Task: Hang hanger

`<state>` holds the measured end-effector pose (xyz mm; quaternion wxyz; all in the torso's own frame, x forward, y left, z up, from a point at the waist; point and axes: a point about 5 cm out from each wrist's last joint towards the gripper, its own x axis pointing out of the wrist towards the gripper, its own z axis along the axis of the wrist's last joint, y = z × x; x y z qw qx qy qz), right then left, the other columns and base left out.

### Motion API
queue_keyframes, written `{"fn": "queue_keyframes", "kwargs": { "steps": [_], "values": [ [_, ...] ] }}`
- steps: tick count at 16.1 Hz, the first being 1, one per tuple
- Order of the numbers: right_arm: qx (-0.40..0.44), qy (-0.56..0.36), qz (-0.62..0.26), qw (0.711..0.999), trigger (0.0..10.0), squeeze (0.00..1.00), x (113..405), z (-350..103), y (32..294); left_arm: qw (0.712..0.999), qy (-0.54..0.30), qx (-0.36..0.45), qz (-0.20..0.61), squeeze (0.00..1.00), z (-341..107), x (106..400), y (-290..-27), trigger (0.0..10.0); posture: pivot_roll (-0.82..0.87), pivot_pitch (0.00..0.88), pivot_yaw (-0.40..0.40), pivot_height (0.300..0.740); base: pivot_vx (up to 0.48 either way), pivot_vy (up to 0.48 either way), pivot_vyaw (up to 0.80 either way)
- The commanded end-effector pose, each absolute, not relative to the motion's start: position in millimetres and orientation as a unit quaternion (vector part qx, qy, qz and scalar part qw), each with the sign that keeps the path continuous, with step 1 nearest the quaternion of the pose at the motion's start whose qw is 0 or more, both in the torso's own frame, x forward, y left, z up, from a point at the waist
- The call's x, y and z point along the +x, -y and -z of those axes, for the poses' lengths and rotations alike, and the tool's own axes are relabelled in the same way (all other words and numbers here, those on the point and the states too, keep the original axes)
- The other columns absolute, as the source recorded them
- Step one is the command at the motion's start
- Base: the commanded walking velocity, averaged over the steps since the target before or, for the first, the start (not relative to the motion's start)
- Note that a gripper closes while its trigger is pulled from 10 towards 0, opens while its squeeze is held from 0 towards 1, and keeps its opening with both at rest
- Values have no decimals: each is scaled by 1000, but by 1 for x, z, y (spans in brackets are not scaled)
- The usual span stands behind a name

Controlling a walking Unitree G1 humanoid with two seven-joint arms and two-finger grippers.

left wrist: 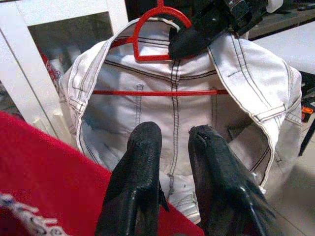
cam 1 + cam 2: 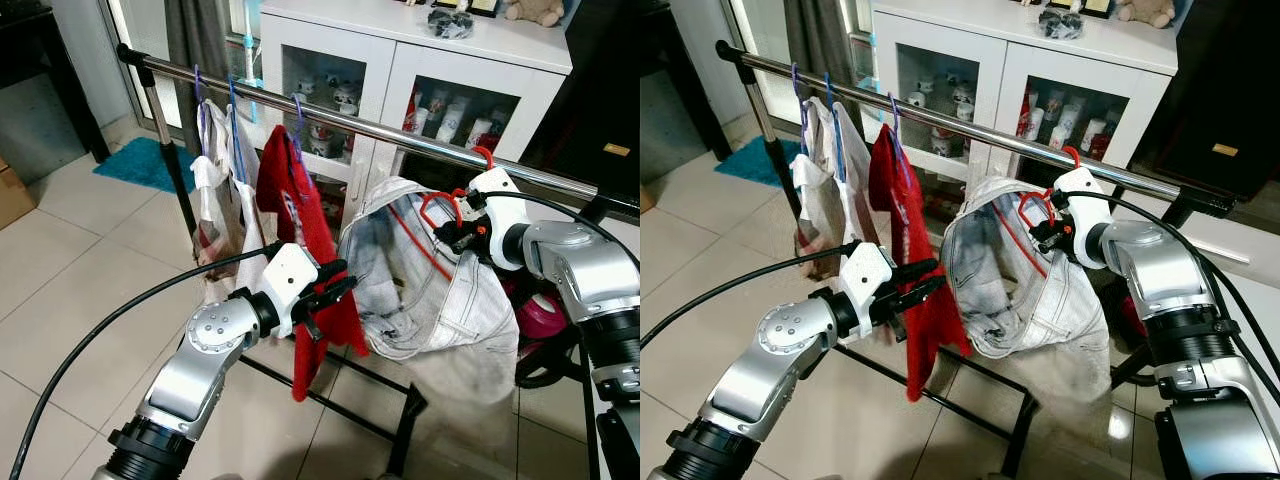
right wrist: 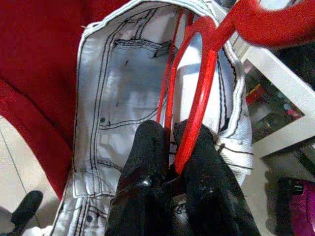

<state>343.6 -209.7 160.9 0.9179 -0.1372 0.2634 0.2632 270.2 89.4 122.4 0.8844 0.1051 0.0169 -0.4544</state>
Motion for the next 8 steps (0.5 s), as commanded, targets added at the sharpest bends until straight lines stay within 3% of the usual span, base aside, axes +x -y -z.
{"fn": "queue_keyframes", "kwargs": {
  "steps": [1,8],
  "values": [
    [-150,-263,-276,912,0,0,342,-160,208,882,-15,111,458,0,-122,271,-88,10000,-51,0,-57,740,0,0,0],
    [-113,-198,-293,929,0,0,343,-182,203,882,-12,114,456,0,-123,271,-89,10000,-49,0,-53,740,0,0,0]
  ]
}}
